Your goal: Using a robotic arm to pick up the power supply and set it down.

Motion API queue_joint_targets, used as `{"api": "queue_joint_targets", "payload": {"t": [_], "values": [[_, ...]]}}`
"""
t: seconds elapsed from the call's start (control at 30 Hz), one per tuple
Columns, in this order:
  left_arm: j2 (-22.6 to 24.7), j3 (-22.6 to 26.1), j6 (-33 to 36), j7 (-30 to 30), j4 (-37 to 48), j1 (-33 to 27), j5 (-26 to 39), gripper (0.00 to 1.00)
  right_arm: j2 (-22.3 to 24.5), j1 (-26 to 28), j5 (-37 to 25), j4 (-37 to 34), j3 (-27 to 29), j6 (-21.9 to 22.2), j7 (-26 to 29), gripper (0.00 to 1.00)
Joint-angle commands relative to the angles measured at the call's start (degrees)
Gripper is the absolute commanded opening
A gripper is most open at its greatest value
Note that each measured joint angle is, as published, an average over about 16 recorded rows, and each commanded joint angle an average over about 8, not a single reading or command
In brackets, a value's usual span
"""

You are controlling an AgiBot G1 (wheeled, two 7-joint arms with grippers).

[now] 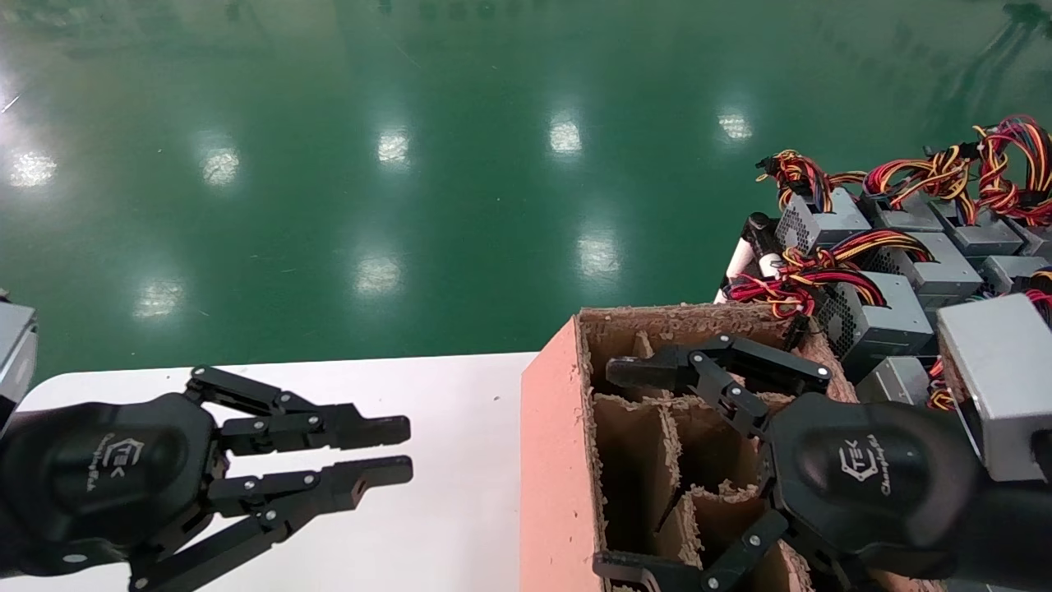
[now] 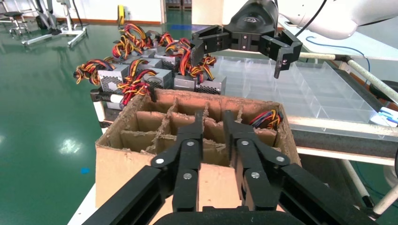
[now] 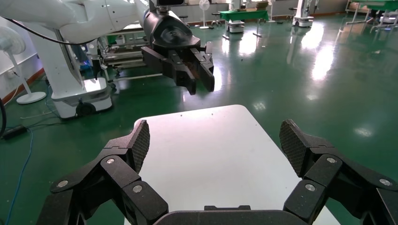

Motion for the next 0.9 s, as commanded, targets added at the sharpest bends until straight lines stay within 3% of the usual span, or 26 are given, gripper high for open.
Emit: {"api": "queue_joint_targets", "payload": {"t": [0.03,0.9], "values": [[0.00,0.00,0.00,0.00,0.00,0.00,0.00,1.00,0.00,0.07,-0.06,-0.07,-0.02,0.01,-0.02,1.00],[0.00,0.00,0.00,0.00,0.00,0.00,0.00,1.00,0.00,0.33,-0.27,-0.31,-0.13,0.07,-0.12,1.00]]}}
